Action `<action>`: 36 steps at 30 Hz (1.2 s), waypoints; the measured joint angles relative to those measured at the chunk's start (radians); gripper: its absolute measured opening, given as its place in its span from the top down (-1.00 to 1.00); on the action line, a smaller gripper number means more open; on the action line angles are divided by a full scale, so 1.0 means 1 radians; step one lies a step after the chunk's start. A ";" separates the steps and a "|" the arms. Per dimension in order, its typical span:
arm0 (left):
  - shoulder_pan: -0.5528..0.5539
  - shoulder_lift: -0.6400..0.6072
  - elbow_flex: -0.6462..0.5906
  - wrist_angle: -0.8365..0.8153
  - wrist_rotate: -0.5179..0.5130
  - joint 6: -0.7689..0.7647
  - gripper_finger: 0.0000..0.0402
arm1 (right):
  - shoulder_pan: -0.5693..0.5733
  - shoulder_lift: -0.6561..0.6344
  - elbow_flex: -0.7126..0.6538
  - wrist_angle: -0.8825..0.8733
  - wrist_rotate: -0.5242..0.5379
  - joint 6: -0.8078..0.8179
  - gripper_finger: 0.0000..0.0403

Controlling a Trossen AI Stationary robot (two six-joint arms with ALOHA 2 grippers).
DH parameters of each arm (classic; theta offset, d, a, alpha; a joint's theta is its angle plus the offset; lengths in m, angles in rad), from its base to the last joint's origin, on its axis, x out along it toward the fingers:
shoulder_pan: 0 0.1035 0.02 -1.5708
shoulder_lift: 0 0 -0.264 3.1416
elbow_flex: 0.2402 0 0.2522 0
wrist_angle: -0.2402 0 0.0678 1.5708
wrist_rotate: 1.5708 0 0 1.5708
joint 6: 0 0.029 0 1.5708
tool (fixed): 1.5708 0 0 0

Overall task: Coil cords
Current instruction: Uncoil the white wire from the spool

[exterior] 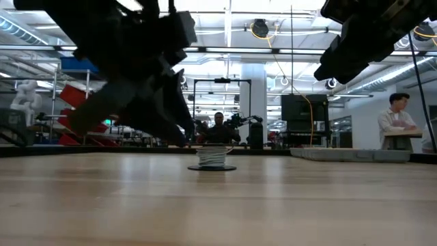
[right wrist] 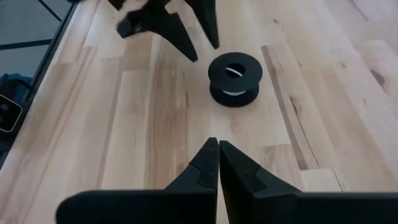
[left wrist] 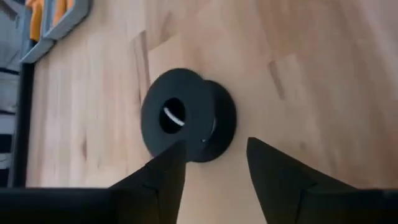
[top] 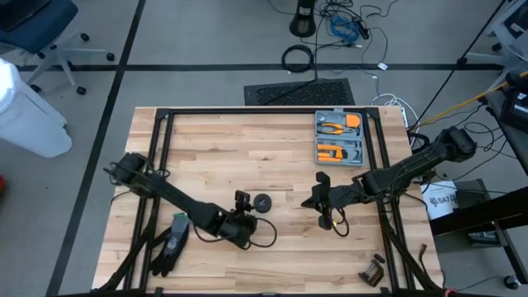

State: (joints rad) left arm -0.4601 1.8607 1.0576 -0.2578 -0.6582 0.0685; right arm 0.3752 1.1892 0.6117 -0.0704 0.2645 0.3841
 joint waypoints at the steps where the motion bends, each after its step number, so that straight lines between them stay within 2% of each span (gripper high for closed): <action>1: 0.003 0.006 0.000 0.005 -0.023 0.001 0.06 | 0.000 0.000 0.000 0.005 0.000 -0.003 1.00; 6: 0.018 0.014 0.000 0.020 -0.076 0.054 -0.02 | 0.000 0.000 0.000 0.050 0.000 -0.020 1.00; 13: 0.022 0.019 0.000 0.048 -0.023 0.161 -0.02 | 0.000 -0.001 0.000 0.054 -0.003 -0.007 1.00; 25: 0.035 0.078 -0.001 0.126 -0.029 0.333 -0.02 | 0.039 -0.001 0.000 0.072 -0.003 -0.012 1.00; 29: 0.035 0.078 -0.001 0.141 -0.038 0.341 -0.02 | 0.039 -0.001 0.000 0.087 -0.003 -0.027 1.00; 32: 0.035 0.079 -0.001 0.141 -0.073 0.367 0.03 | 0.039 -0.001 0.000 0.090 -0.003 -0.031 1.00; 36: 0.036 0.079 -0.001 0.145 -0.082 0.386 0.19 | 0.039 -0.001 0.000 0.090 -0.003 -0.033 1.00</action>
State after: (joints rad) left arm -0.4243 1.9396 1.0565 -0.1131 -0.7403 0.4546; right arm 0.4145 1.1881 0.6117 0.0196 0.2615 0.3508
